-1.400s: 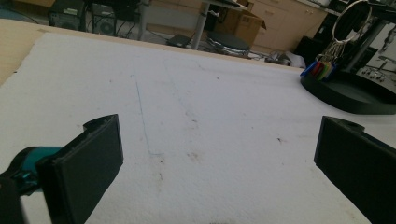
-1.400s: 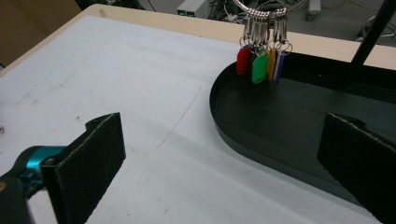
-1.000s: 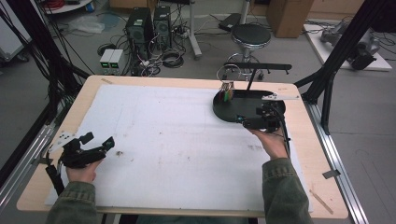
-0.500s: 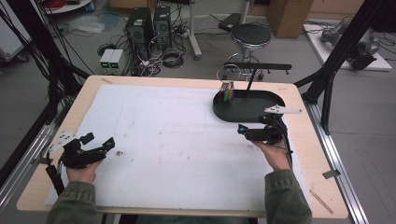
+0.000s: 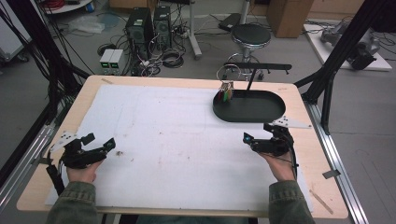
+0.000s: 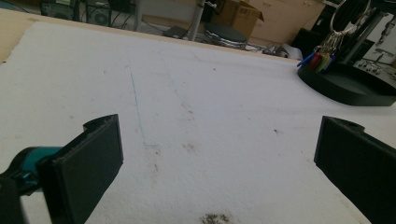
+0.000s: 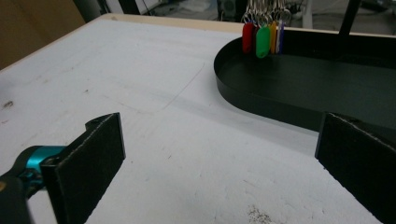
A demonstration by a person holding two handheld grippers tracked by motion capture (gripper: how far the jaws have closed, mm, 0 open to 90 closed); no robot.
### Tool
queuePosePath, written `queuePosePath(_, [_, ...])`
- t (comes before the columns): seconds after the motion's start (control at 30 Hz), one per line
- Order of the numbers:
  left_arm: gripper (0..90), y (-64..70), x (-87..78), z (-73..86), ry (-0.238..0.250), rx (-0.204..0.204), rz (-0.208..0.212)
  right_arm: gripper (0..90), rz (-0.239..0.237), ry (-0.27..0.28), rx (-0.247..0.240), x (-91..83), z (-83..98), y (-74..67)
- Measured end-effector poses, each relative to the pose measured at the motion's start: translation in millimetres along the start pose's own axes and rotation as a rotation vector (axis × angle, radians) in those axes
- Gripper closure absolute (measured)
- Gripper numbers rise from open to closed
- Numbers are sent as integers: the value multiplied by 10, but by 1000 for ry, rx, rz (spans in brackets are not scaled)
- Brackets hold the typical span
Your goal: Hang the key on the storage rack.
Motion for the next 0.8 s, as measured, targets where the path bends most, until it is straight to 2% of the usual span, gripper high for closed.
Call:
queuePosePath(0.23, [17, 4, 2, 4, -4, 2, 1, 5, -7, 39, 14, -69, 145, 23])
queuePosePath(0.47, [17, 4, -8, 3, -3, 6, -2, 5, 14, 55, -20, -99, 257, 18])
queuePosePath(0.57, [17, 1, -9, 3, -2, 6, -5, 5, 20, 65, -21, -117, 299, 8])
queuePosePath(0.8, [17, 5, -8, 5, -2, 9, -5, 5, 54, 145, -41, -213, 344, 4])
Point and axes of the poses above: each handheld gripper's, and its own axes: x roughly forward along the jaws, z roughly out of its underside, y roughly to its right, the point moved 6 cm from there along x, roughly forward along the jaws, and after that the axes turned 5 degrees about -y, right-handed, at the moved point
